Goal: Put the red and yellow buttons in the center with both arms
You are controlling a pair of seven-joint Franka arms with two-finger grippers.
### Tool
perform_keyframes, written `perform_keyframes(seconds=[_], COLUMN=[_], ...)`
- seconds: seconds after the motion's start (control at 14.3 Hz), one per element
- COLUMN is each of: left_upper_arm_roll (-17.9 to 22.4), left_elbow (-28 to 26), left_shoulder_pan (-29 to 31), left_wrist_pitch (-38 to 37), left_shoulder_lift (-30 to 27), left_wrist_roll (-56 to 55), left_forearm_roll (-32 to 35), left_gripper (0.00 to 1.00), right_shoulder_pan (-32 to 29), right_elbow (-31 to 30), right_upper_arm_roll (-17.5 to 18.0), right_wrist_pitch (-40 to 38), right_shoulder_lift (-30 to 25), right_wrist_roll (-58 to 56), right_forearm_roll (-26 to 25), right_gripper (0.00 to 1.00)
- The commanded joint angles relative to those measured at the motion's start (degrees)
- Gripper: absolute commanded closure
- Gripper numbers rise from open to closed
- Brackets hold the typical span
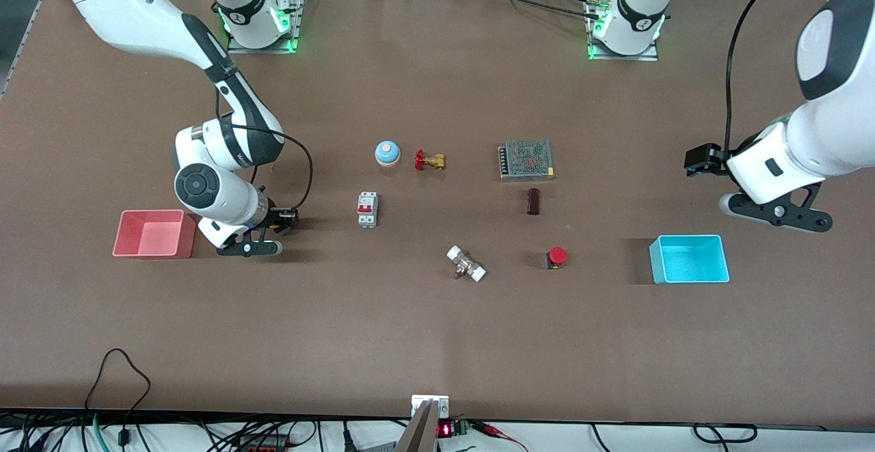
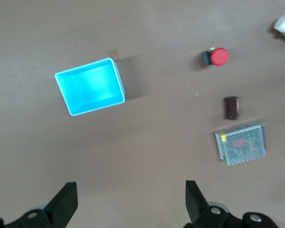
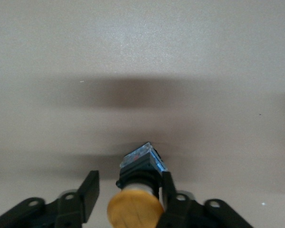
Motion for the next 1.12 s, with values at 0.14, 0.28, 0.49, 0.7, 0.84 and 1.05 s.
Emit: perform_keyframes(seconds=[0.14, 0.28, 0.49, 0.7, 0.84, 1.05], left_upper_arm_roll=[-0.97, -0.71, -0.88, -1.23, -1.59, -1.32], left_elbow=[-24.53, -23.04, -18.92, -18.91, -18.91, -18.73], left_shoulder_pan=[1.06, 1.15, 1.33, 1.33, 1.59, 2.64], left_wrist_pitch=[15.85, 14.19, 13.48, 11.29, 10.93, 11.19], left_shoulder_lift=[-15.82, -15.30, -13.11, -14.32, -15.21, -15.21], left_wrist_roll=[-1.33, -1.68, -8.34, -7.58, -7.05, -6.96], left_forearm_roll=[1.64, 1.20, 1.98, 2.26, 1.73, 1.11], left_gripper=[0.00, 0.00, 0.00, 0.00, 0.00, 0.00], right_shoulder_pan=[-1.12, -2.53, -5.34, -7.71, -8.16, -8.86], right_elbow=[1.57, 2.97, 6.49, 9.30, 12.37, 12.74], right_upper_arm_roll=[0.04, 0.04, -0.40, -2.75, -4.96, -6.28], right_wrist_pitch=[-0.14, -2.51, -9.88, -17.96, -23.42, -30.79], right_shoulder_lift=[-2.44, -5.07, -10.08, -15.53, -18.95, -25.63], right_wrist_roll=[0.37, 0.28, 0.02, -4.96, -11.12, -16.41], right_forearm_roll=[0.05, 1.71, 6.11, 6.21, 6.03, 6.03], right_gripper=[0.00, 0.00, 0.00, 0.00, 0.00, 0.00])
